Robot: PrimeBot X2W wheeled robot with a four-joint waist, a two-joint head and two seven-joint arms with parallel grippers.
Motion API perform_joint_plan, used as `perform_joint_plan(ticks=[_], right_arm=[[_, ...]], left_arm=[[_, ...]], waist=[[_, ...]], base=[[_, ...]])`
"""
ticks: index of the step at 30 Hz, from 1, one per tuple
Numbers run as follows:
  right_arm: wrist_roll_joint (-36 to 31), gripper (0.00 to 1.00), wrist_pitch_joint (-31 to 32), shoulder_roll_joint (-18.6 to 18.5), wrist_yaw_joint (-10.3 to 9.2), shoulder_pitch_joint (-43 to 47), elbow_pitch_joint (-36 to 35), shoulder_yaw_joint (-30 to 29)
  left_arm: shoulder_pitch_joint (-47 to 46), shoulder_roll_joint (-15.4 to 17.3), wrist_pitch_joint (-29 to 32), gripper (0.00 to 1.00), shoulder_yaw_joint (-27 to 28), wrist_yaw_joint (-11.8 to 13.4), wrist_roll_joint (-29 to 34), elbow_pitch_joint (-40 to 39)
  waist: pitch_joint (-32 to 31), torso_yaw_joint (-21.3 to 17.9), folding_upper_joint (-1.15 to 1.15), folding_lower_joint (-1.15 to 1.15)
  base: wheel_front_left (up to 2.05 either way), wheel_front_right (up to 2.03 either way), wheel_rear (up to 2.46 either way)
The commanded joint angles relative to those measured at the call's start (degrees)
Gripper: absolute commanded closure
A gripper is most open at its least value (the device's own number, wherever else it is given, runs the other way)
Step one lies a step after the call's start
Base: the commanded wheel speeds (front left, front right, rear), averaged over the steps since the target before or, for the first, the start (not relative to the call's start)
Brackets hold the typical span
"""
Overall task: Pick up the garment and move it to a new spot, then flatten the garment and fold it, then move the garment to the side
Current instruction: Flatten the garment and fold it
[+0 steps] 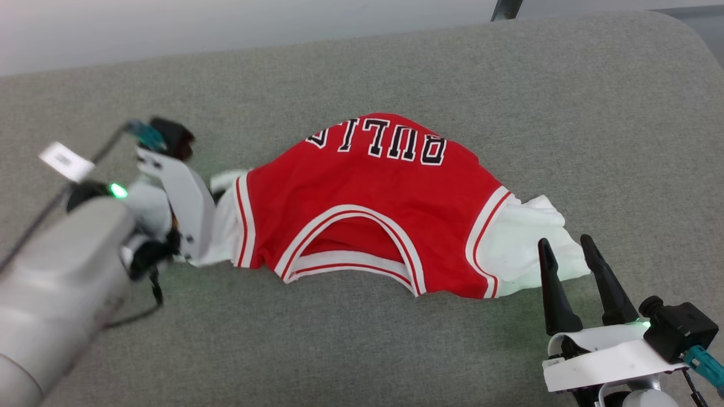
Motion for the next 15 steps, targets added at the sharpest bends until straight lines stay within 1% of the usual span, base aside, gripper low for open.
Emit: perform_joint_plan(ticks=[1,7,10,15], right_arm=[[0.69,0.00,-0.30,0.05,-0.02,-0.47,-0.22,-0.21],[0.59,0.00,-0.30,0.05,-0.02,-0.62,-0.13,-0.33],[0.62,0.00,-0.30,0.05,-0.02,-0.93,-0.15,-0.02],[0.65,0.00,-0.30,0.05,-0.02,-1.25,-0.26,0.26]], left_arm=[[-1.82,0.75,-1.35,1.00,0.38,-0.14,0.15,0.65],[-6.39,1.63,-5.84,1.00,1.43,0.02,2.05,5.43],[-7.36,1.26,-6.16,1.00,1.18,0.37,2.80,8.51],[-6.17,-0.32,-5.90,1.00,0.70,0.34,3.10,13.54]], waist=[[0.05,0.18,0.00,0.00],[0.29,0.73,0.00,0.00],[0.64,0.74,0.00,0.00],[1.41,0.34,0.00,0.00]], base=[[0.00,0.00,0.00],[0.00,0.00,0.00],[0.00,0.00,0.00],[0.00,0.00,0.00]])
